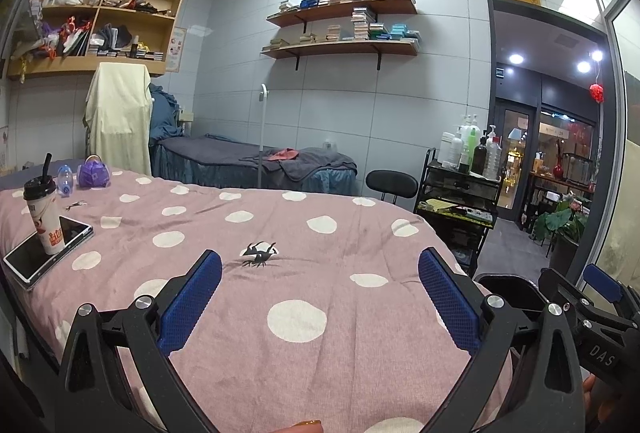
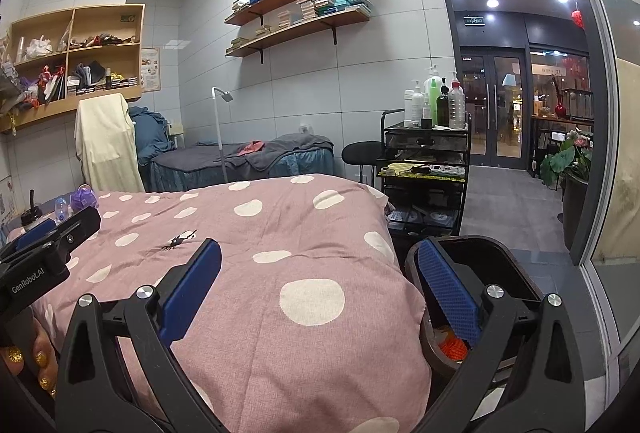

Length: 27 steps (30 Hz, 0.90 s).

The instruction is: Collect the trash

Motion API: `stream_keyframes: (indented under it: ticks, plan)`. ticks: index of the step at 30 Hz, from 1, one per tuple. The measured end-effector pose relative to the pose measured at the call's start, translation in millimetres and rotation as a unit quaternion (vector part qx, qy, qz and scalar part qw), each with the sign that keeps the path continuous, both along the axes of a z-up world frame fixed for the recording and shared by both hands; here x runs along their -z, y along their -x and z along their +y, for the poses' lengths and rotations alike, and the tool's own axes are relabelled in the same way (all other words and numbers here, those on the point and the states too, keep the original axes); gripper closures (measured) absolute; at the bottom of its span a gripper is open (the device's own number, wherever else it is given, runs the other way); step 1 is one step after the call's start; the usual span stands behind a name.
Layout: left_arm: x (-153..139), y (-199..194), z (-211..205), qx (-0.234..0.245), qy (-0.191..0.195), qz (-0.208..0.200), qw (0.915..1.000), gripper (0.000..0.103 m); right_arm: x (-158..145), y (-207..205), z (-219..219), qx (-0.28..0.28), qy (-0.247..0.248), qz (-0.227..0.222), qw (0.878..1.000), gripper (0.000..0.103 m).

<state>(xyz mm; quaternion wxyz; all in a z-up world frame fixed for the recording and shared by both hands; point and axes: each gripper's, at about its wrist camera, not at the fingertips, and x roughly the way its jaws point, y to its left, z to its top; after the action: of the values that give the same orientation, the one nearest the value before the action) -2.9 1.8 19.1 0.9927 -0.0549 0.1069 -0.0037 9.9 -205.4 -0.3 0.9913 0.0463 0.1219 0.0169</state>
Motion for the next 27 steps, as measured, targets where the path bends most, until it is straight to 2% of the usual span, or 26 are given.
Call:
stream_keyframes:
  ticks: [27]
  plan:
    - [0.1, -0.6, 2.3, -0.003, 0.0, 0.001, 1.0, 0.006, 2.5, -1.6, 1.6, -0.002, -0.005, 0.003, 1.0, 0.006]
